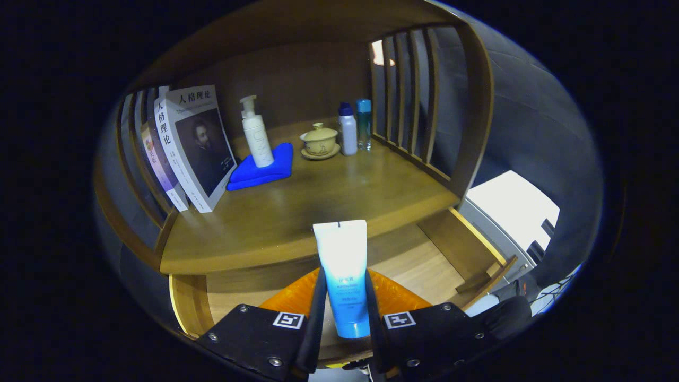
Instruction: Pull open the drawer, take out the items inside it, and place them on the countertop above the cabinet.
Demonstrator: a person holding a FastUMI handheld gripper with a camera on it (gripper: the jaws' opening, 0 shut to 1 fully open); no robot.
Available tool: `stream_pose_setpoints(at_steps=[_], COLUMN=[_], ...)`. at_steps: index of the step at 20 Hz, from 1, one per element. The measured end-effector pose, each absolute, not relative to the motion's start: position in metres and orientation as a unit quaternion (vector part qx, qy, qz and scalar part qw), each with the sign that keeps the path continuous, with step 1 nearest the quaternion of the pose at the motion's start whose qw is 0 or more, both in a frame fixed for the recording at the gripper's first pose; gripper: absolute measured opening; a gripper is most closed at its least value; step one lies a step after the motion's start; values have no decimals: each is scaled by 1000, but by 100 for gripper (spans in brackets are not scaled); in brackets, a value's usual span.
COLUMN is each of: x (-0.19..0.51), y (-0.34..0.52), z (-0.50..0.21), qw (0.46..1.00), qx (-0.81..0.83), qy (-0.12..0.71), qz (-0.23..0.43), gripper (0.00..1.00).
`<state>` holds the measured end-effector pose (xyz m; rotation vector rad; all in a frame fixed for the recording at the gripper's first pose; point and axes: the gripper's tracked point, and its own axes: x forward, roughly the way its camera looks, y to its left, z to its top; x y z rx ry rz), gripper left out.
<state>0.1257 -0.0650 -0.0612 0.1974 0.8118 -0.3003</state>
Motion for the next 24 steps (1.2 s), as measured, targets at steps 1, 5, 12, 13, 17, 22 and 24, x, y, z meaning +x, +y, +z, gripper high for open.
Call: stream_pose_setpoints(at_steps=[1,5,12,13,17,22,24], x=[133,167,228,235,249,253,246], y=[-61,-48,-34,-34,-37,-39,-37], z=[-60,-54,-54,-57,-72,-60,-36], qw=[907,921,930,931,934,954,967], qx=[90,50,26,30,30,34,47], qy=[388,374,362,361,353,294,247], qz=[-137,-103,-56,-50,-39,-34,-32], gripper=[41,40,42,43,49,75,92])
